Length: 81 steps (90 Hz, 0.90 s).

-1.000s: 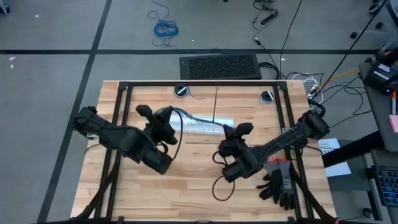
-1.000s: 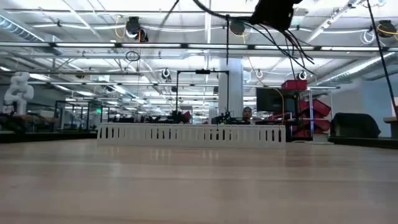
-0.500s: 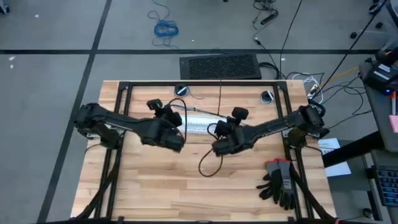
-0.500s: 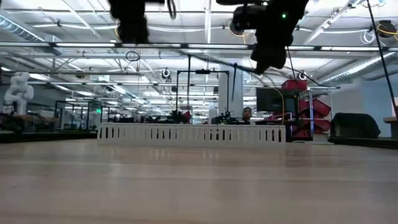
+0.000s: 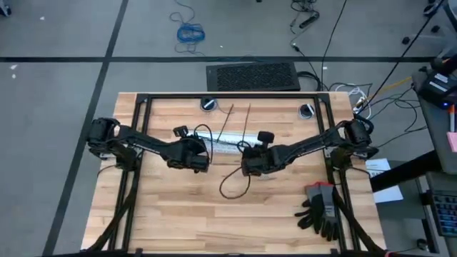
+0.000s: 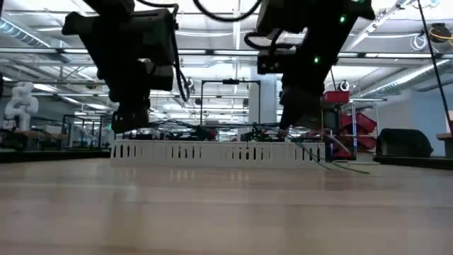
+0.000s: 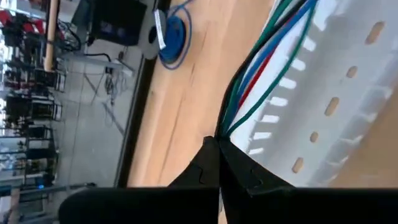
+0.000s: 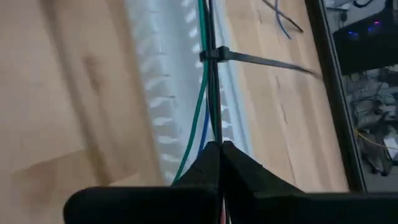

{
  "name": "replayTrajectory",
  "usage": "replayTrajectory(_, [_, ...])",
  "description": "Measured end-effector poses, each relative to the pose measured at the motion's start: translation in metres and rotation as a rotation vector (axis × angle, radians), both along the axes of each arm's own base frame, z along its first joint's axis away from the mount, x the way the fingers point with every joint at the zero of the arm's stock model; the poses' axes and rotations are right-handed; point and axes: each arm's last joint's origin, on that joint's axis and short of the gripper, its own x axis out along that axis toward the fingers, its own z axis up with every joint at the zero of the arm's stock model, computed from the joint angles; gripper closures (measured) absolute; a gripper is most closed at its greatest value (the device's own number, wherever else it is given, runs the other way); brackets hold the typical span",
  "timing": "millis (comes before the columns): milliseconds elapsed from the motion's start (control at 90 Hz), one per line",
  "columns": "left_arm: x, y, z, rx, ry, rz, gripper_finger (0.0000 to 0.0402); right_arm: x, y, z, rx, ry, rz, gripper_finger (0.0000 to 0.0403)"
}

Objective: Ziptie cables
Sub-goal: Put the ziptied cables into the cable duct

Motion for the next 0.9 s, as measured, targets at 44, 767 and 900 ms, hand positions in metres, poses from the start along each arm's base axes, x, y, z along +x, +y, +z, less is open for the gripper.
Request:
replayTrajectory(44, [0.001,0.002,0.0,-0.001,-0.004,0.003,0.0401,0.0,-0.005,-0.002,-0.003,0.009,-0.007,0.0402])
replayTrajectory(767, [0.004,-0.002,-0.005,-0.164,0.095,-0.139,0.0401,0.002,-0.021,-0.008,0.134,0.039,0.038,0.0402])
replayTrajectory(900, [0.001,-0.002,-0.005,-0.176,0.139,-0.148,0.0401,0.002,-0.017,-0.008,0.139,0.036,0.052,0.0388])
